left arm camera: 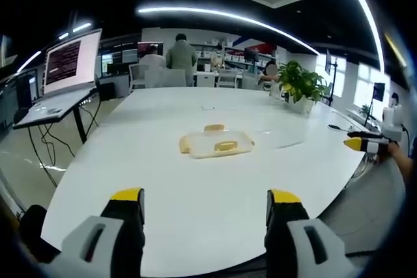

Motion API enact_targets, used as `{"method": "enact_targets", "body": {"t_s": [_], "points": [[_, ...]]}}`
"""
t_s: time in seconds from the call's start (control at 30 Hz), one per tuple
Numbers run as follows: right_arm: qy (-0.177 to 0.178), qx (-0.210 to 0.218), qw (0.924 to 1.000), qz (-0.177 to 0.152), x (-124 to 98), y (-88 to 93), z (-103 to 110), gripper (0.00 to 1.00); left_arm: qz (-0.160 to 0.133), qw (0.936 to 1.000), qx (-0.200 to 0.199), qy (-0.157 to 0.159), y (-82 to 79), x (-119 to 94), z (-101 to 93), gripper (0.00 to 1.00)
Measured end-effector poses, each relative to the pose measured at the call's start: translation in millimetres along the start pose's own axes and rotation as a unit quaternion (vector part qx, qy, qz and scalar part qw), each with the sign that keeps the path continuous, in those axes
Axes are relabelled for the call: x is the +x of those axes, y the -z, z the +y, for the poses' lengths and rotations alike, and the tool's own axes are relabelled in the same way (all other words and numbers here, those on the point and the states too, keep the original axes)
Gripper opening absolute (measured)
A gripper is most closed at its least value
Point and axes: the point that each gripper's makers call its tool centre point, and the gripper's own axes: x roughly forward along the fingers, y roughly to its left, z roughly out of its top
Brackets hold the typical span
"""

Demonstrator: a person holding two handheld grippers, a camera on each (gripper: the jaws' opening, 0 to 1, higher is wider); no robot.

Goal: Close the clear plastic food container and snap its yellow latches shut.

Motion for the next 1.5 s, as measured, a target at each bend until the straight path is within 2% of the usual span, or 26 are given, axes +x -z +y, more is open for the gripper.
{"method": "enact_targets", "body": {"t_s": [0.67,0.77,0.93,1.0,1.1,1.17,1.23,1.3,1.4,1.5], "points": [[-0.004,-0.003,1.0,0.003,-1,0.3,2,0.56,-0.009,1.0,0.0,-0.002,-3.8,-1,1.1,0.74],[-0.002,-0.015,0.9997,0.019,0,4.3,3,0.57,-0.008,0.9999,0.004,-0.005,-3.7,-2,2.1,0.75],[-0.005,-0.025,0.9993,0.027,-1,5.8,5,0.57,-0.016,0.9998,0.009,-0.005,-6.8,-3,1.7,0.75],[-0.009,-0.035,0.9986,0.04,0,7.8,6,0.58,-0.017,0.9997,0.017,-0.004,-7.8,-4,1.2,0.76],[-0.013,-0.033,0.9985,0.042,-1,6.8,6,0.58,-0.006,0.9988,0.048,-0.001,-7.0,-4,1.0,0.79],[-0.014,-0.04,0.9982,0.042,-2,6.2,6,0.58,-0.015,0.9986,0.05,0.003,-12.0,-4,1.7,0.8],[-0.004,-0.074,0.9962,0.045,-3,2.1,3,0.58,-0.017,0.999,0.042,0.008,-16.4,-3,3.7,0.8],[-0.007,-0.086,0.9955,0.038,-2,-5.8,5,0.58,-0.023,0.999,0.037,0.01,-24.8,-2,7.3,0.81],[-0.017,-0.098,0.9945,0.034,3,-17.8,7,0.58,-0.043,0.9971,0.062,0.011,-43.8,2,12.9,0.81],[-0.025,-0.116,0.9926,0.028,9,-25.8,10,0.58,-0.046,0.9951,0.086,0.011,-53.8,7,16.4,0.82]]}}
